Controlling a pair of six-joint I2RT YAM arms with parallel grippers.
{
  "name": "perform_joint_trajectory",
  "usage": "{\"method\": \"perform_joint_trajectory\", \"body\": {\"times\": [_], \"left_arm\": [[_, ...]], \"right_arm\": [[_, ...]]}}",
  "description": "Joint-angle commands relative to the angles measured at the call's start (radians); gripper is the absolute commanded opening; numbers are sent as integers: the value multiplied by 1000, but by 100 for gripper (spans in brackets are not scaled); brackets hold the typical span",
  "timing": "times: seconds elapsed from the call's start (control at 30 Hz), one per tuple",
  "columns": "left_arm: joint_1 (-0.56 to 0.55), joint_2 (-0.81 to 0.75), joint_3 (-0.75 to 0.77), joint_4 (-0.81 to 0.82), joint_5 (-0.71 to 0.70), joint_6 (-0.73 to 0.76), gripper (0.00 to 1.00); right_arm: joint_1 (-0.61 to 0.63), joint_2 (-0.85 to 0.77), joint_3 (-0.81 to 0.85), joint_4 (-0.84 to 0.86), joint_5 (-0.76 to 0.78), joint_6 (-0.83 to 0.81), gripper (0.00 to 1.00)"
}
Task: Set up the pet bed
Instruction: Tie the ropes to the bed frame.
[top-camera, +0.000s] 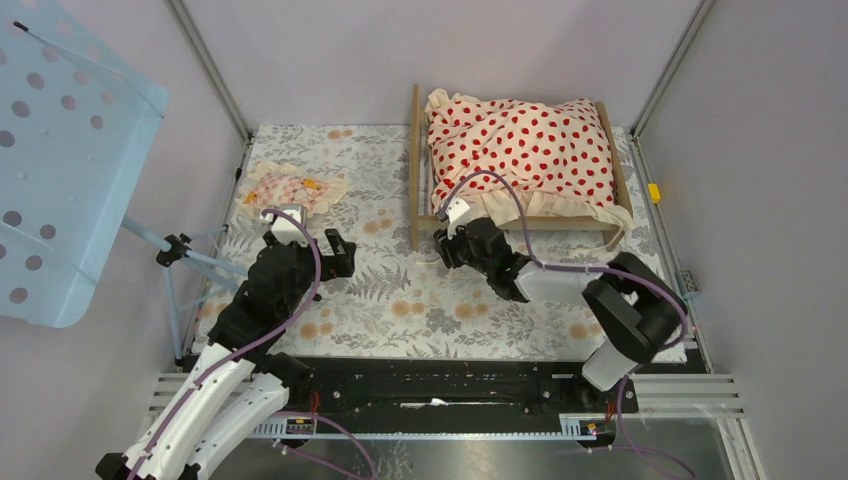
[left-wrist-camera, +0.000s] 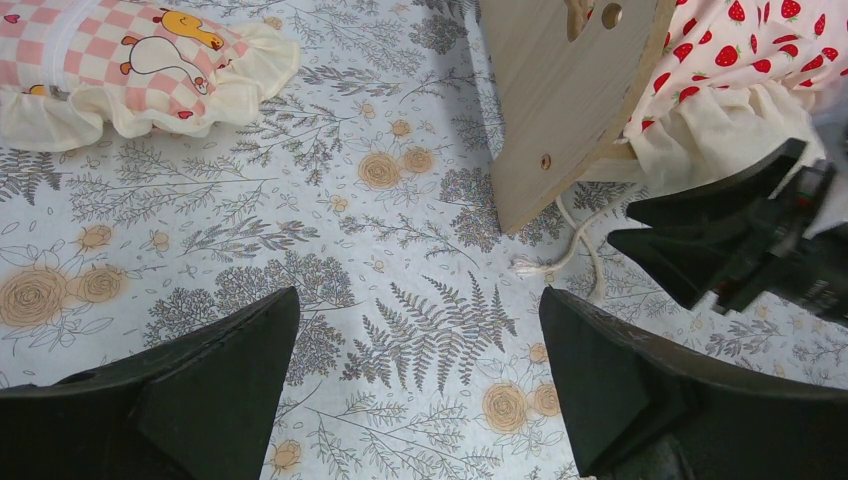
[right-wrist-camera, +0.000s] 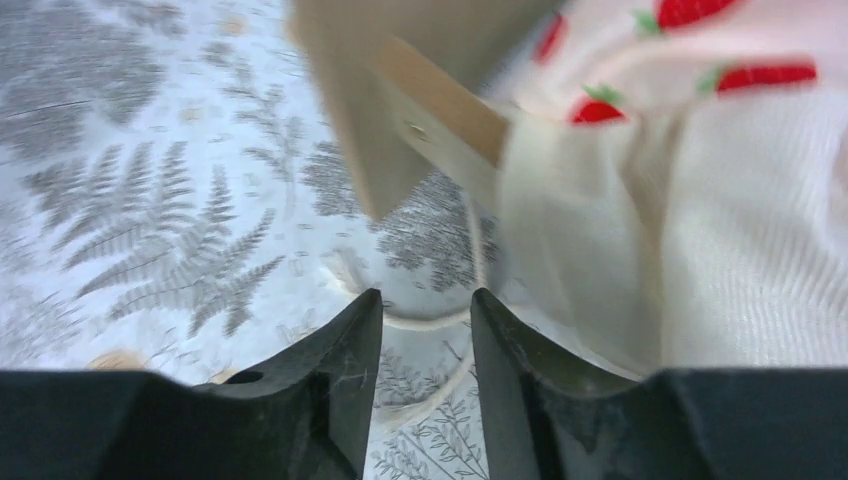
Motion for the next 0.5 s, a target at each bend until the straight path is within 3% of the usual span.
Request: {"method": "perform_joint_trajectory", "body": {"times": [0.0, 0.13, 0.27, 0.33, 0.47], "left_arm": [[3, 3, 1, 26, -2, 1, 99], [3, 1, 2, 26, -2, -1, 99], [3, 1, 3, 26, 2, -1, 99], [3, 0, 3, 26, 1, -1, 99], [3, -4, 2, 27, 1, -2, 99]], "right_arm": [[-4, -135, -1, -94, -273, -209, 47], [-19, -156, 77, -306, -237, -316, 50], [-26, -106, 244, -568, -106, -105, 39], [-26, -148, 217, -539, -101, 2, 40], [-25, -268, 10, -329, -79, 273, 46]]}}
